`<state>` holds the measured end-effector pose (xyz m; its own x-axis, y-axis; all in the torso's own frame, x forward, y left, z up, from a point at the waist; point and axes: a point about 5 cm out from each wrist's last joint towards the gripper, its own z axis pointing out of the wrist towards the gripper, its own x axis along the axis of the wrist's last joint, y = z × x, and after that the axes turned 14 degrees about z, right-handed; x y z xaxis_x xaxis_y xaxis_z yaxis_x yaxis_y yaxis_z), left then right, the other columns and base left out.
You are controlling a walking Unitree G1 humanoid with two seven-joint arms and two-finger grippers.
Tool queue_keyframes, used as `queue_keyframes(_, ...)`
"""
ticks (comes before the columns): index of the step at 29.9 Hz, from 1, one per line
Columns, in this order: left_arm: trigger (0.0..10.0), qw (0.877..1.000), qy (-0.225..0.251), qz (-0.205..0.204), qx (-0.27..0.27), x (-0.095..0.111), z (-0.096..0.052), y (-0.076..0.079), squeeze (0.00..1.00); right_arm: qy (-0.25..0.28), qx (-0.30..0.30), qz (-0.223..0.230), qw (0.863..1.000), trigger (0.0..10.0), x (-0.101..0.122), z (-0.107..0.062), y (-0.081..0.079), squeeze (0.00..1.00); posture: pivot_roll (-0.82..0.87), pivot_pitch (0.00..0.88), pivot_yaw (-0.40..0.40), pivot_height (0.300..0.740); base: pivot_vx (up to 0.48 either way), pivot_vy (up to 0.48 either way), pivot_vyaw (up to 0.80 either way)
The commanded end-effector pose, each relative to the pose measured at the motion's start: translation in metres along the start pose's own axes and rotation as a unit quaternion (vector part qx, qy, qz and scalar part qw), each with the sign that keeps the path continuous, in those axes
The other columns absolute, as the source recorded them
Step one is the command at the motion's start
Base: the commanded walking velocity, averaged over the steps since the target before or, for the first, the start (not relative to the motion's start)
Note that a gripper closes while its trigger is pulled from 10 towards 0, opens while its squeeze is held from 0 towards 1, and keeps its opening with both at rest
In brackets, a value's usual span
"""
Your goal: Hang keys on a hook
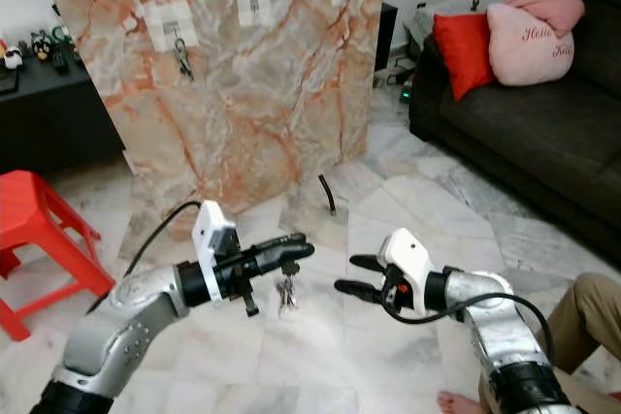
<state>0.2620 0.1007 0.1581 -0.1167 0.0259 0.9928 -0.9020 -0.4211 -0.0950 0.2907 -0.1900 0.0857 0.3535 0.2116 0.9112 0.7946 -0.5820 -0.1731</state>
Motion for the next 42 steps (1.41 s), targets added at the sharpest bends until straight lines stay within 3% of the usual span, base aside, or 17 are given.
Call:
queue_keyframes(1,10.0,1.0,0.007,0.011,-0.02,0.011,-0.005,0.002,0.0,0.004,0.015,0.008,1.0,10.0,0.001,0.001,-0.01,0.0,0.0,0.0,-0.033,0.74,0.0,0.0,0.0)
queue_keyframes(7,10.0,0.999,0.018,-0.009,-0.049,0.016,-0.007,0.005,0.0,0.029,0.136,0.031,0.99,10.0,0.004,0.0,-0.038,0.0,0.01,0.0,-0.03,0.74,0.0,0.0,0.0)
queue_keyframes(11,10.0,0.998,0.02,-0.02,-0.063,0.014,-0.006,0.006,0.0,0.038,0.185,0.024,0.982,10.0,0.014,-0.004,-0.044,0.0,0.0,0.0,-0.03,0.74,0.0,0.0,0.0)
queue_keyframes(16,10.0,0.995,0.022,-0.051,-0.088,0.007,-0.006,0.009,0.0,0.039,0.203,0.007,0.978,10.0,0.028,-0.009,-0.042,0.0,0.01,0.0,-0.033,0.74,0.0,0.0,0.0)
queue_keyframes(24,10.0,0.994,0.017,-0.062,-0.093,0.003,-0.005,0.013,0.0,0.064,0.159,0.027,0.985,10.0,0.028,-0.006,-0.036,0.0,0.01,0.0,-0.037,0.74,0.0,0.0,0.0)
queue_keyframes(27,10.0,0.993,0.02,-0.066,-0.093,0.003,-0.003,0.015,0.0,0.083,0.083,0.038,0.992,10.0,0.027,-0.003,-0.022,0.0,0.0,0.0,-0.037,0.74,0.0,0.0,0.0)
queue_keyframes(30,10.0,0.993,0.022,-0.069,-0.093,0.002,-0.003,0.015,0.0,0.093,0.054,0.062,0.992,10.0,0.028,-0.004,-0.016,0.0,0.0,0.0,-0.037,0.74,0.0,0.0,-0.42)
queue_keyframes(42,10.0,0.993,0.021,-0.067,-0.091,0.002,-0.002,0.014,0.0,0.089,0.074,0.064,0.991,10.0,0.024,0.001,-0.023,0.0,0.01,0.0,-0.043,0.74,0.0,0.0,-0.77)
